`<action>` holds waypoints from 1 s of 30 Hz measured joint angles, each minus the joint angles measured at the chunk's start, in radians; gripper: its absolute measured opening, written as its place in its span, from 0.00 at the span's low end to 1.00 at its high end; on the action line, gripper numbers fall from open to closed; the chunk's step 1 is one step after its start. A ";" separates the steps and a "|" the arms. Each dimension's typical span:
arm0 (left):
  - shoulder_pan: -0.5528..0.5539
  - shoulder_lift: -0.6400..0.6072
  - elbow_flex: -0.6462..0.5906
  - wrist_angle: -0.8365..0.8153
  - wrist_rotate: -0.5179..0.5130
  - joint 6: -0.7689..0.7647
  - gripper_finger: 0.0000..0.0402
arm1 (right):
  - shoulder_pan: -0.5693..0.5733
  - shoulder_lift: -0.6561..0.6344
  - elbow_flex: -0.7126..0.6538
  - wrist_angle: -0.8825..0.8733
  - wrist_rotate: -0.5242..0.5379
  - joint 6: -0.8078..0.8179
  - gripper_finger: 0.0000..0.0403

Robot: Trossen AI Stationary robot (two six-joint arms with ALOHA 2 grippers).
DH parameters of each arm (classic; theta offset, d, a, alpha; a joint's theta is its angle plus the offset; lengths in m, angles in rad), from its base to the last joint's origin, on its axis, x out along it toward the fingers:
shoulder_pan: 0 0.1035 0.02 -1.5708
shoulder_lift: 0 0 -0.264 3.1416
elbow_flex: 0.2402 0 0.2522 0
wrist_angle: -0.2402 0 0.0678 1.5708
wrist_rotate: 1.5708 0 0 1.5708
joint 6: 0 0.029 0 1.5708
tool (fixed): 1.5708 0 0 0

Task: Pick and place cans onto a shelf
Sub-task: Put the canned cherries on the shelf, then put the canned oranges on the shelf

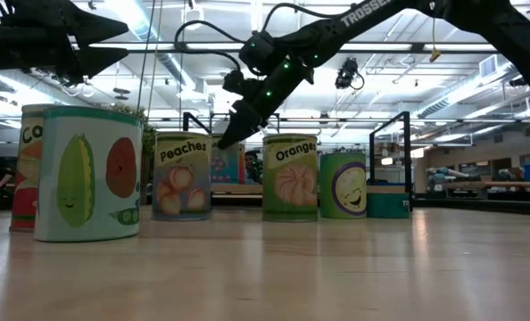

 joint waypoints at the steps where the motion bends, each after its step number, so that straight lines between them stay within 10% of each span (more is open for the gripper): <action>1: 0.000 0.000 0.000 0.000 0.000 0.000 0.98 | 0.001 -0.005 0.000 -0.012 0.009 -0.006 0.99; 17: 0.000 0.000 0.000 -0.011 0.000 -0.019 0.98 | 0.022 -0.029 0.168 -0.492 0.143 0.014 0.99; 30: 0.000 0.000 0.000 -0.017 0.000 -0.022 0.98 | 0.245 -0.029 0.194 -0.632 -0.045 0.217 0.98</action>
